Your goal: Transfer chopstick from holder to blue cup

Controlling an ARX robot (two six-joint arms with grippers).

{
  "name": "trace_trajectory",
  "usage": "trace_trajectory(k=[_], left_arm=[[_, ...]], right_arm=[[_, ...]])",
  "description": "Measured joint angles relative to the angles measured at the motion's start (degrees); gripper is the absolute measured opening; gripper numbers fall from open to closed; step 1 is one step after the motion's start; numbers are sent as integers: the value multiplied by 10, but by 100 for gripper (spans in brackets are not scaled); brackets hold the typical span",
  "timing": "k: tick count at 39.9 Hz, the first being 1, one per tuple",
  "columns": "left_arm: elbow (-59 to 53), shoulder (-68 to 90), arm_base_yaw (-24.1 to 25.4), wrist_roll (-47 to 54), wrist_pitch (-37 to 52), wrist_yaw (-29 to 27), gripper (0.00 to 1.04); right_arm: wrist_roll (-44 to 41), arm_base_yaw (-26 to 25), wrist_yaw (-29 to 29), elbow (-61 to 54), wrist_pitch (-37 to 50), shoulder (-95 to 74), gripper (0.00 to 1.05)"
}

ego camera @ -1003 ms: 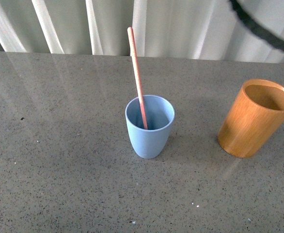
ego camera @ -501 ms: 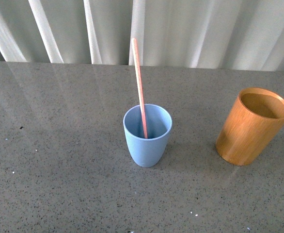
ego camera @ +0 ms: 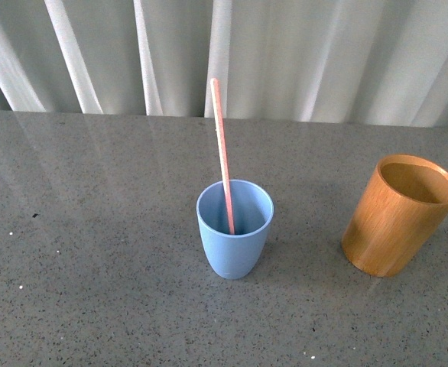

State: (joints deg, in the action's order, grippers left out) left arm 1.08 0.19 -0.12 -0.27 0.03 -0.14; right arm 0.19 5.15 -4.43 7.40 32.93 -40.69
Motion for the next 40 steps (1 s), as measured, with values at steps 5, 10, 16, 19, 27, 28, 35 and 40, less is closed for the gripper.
trace_trajectory(k=[5,10,16,19,27,28,35,40], left_arm=[[0,0,0,0,0,0,98],[0,0,0,0,0,0,98],[0,0,0,0,0,0,98],[0,0,0,0,0,0,98],[0,0,0,0,0,0,98],[0,0,0,0,0,0,98],[0,0,0,0,0,0,98],[0,0,0,0,0,0,98]], right_arm=[[-2,-43,41,-17,-18,34,1],[-2,-50,42,-29,-35,63,1],[-2,-50,44,-41,-61,102,1],[-2,-50,44,-47,-76,123,1],[-2,-50,44,-61,-80,154,1],[-2,-50,44,-61,-85,162,1],[-2,-50,45,-61,-128,207,1],[-2,-50,45,-61,-153,232,1]])
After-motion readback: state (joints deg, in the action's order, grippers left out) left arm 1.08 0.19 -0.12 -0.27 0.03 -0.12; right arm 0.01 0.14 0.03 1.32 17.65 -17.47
